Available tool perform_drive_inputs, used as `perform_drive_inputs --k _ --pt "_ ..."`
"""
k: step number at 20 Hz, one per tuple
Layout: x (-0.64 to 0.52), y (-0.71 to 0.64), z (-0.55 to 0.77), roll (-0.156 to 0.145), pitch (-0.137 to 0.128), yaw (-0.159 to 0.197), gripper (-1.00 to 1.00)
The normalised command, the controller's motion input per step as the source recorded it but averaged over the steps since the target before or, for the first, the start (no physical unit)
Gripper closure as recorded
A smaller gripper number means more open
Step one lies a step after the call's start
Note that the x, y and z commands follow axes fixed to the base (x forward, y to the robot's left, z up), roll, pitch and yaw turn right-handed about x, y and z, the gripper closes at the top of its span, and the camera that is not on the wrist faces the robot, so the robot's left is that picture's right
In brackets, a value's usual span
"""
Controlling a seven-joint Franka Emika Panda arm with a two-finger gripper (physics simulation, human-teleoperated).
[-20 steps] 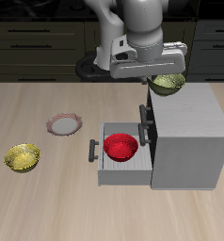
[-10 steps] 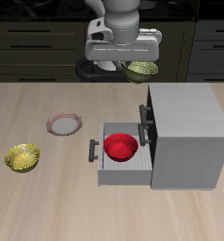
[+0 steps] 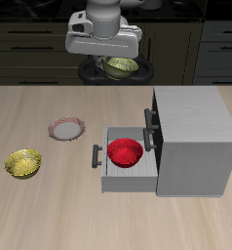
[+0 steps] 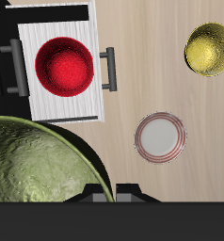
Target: Place the green bowl on the plate
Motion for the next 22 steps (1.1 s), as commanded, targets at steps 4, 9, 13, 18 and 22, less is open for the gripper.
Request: perform_drive_inputs --k 4,9,13,18,22 --pt "-0.16 -0.41 -0.16 -0.037 0.012 0.002 1.00" --pt "-0.05 -0.25 0.02 -0.020 -0.040 0.008 1.00" --pt "0.07 -0.17 0.07 0.001 -0.034 0.005 1.00" --pt "0.07 -0.21 -0.03 -0.022 0.004 -0.004 1.00" --pt "0.02 -0.21 -0.05 0.009 -0.004 0.002 1.00"
